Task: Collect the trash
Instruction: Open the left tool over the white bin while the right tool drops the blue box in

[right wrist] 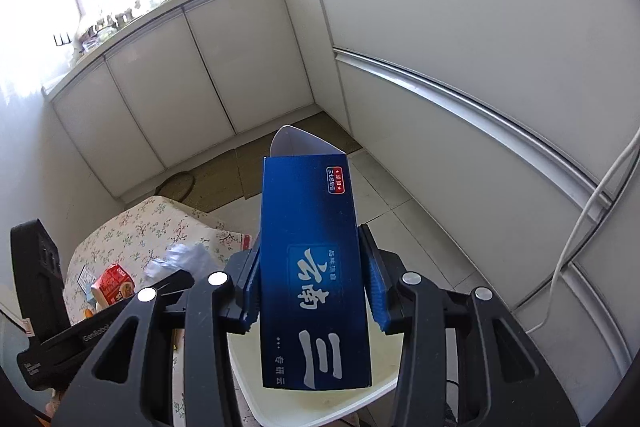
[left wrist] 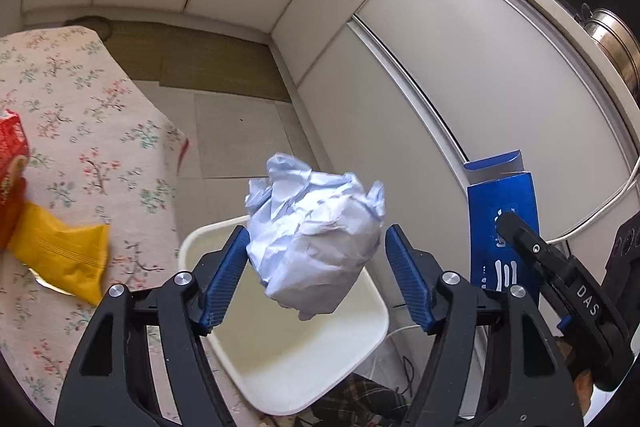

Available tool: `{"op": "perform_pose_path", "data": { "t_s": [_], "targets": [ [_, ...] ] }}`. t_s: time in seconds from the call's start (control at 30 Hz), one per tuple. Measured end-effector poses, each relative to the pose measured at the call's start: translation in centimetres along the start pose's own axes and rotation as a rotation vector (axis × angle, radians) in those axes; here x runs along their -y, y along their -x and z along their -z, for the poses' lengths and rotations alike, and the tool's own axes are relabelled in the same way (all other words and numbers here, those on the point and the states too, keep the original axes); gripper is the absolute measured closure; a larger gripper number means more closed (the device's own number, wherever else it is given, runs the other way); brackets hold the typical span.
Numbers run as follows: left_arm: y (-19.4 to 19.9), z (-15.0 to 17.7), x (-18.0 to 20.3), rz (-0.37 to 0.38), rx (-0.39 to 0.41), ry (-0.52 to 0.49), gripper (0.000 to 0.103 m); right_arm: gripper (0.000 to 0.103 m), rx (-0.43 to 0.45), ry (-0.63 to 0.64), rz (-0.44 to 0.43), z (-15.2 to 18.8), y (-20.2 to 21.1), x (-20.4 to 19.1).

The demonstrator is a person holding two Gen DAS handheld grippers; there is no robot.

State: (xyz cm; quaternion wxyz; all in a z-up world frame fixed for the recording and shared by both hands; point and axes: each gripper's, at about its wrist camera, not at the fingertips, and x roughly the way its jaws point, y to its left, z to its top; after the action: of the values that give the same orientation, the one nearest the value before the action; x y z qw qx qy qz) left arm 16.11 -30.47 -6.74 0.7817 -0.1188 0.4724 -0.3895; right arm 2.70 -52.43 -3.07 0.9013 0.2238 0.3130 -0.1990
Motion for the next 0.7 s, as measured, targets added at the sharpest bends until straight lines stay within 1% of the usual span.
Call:
{"op": "perform_pose_path", "data": {
  "t_s": [0.03,0.07,0.1,0.17,0.2,0.33,0.4,0.47,0.53,0.6,0.7],
  "targets": [
    [-0.4,-0.2,0.1,0.018,-0.010,0.016,0.029,0.061,0.000,-0.018,0.000,-0.1,0.0,0.5],
    [-0.7,-0.4,0.0,0.031,-0.015,0.037,0.020,0.061,0.000,-0.030,0.000,0.0,0.2,0.9],
    [-0.6,-0.6,0.1,0.036,-0.011,0.052,0.014,0.061,0.000,-0.036,0.001,0.1,0.2,1.2],
    [-0.2,-0.6,0.1,0.038,0.003,0.059,0.013,0.061,-0.003,-0.033,0.002,0.2,0.3,1.4],
    [0.0,-0.5,0.1,0.023,0.008,0.048,0.013,0.060,-0.005,-0.026,0.002,0.1,0.2,1.2],
    [1.8,0.0,-0.1,-0.084,0.047,0.004,0.013,0.059,-0.011,-0.001,0.004,0.2,0.0,0.4],
    [2.5,0.3,-0.2,-0.151,0.072,-0.032,0.013,0.059,-0.015,0.014,0.008,0.3,-0.1,0.0],
    [3.5,0.9,-0.2,-0.218,0.105,-0.073,0.013,0.059,-0.020,0.027,0.018,0.2,-0.4,-0.5],
    [4.5,1.2,-0.3,-0.266,0.130,-0.092,0.012,0.059,-0.031,0.042,0.034,0.5,-0.7,-0.8],
    [5.3,1.8,-0.8,-0.289,0.148,-0.094,0.012,0.059,-0.053,0.053,0.047,0.7,-1.2,-1.1],
    [6.1,2.0,-1.6,-0.305,0.152,-0.084,0.012,0.059,-0.085,0.068,0.063,1.1,-1.9,-1.4]
  ]
}}
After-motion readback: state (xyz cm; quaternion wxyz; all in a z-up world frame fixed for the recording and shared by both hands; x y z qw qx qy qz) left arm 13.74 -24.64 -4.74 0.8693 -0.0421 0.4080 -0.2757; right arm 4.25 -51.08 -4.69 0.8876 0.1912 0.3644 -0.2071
